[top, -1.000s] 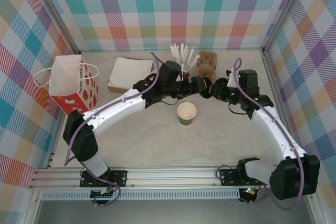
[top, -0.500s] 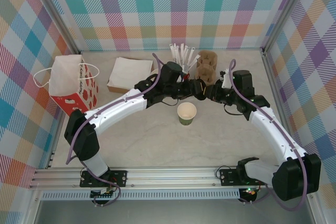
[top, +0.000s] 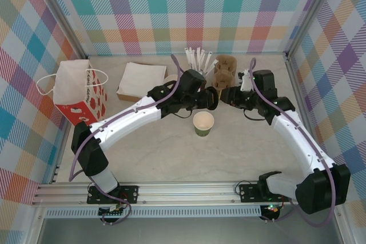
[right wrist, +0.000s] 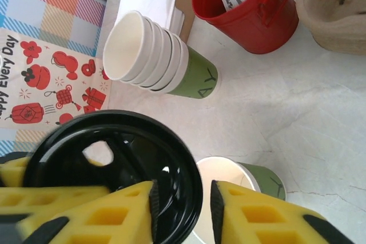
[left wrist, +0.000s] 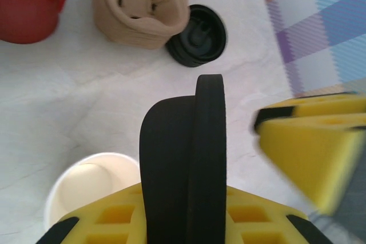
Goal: Pack the takeout coffee
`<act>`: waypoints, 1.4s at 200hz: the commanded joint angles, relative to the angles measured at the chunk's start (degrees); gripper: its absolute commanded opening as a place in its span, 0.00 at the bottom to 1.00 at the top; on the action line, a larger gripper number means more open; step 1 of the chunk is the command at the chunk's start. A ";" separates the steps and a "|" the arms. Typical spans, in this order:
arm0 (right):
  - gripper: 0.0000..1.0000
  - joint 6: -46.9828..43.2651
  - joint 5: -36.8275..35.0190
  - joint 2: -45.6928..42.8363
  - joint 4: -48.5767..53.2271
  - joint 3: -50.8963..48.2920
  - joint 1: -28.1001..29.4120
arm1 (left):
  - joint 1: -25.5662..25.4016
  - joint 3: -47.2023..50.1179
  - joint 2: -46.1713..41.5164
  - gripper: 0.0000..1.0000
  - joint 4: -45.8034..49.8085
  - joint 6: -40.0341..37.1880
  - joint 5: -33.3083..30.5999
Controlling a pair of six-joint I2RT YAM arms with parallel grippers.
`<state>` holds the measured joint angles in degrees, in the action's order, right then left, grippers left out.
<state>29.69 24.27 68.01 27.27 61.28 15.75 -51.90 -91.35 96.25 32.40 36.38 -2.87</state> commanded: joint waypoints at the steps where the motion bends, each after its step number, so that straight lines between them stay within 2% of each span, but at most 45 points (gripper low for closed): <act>1: 0.43 2.50 1.17 -0.28 6.25 4.07 -0.10 | -1.37 -1.29 0.10 0.18 6.44 -6.73 -9.57; 21: 0.58 8.68 2.98 -0.41 8.70 6.14 -0.36 | -3.01 -0.88 -0.34 0.17 7.04 -12.38 -15.88; 38: 0.63 14.52 4.28 -0.05 10.64 7.39 -0.59 | -5.07 0.62 -1.12 0.17 4.94 -18.39 -21.13; 88: 0.65 27.41 8.13 2.89 13.30 9.90 -0.99 | -10.24 5.94 -3.02 0.17 -3.65 -33.09 -29.71; 125: 0.64 30.36 10.42 8.10 16.41 13.14 -0.98 | -11.69 8.64 -4.57 0.17 -7.93 -34.98 -29.91; 230: 0.60 39.74 15.42 10.91 8.00 9.62 -0.16 | -12.41 9.37 -4.73 0.17 -11.19 -36.68 -27.98; 252: 0.57 40.53 16.28 11.43 7.12 9.48 0.30 | -12.46 9.50 -4.78 0.17 -11.76 -37.08 -27.55; 280: 0.46 40.53 17.28 11.37 6.22 8.89 0.51 | -12.46 9.51 -4.84 0.17 -12.25 -37.35 -27.54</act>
<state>68.84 39.11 79.07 35.38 71.29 15.81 -63.53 -82.63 93.47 22.24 0.10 -30.72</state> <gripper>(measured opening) 0.490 0.216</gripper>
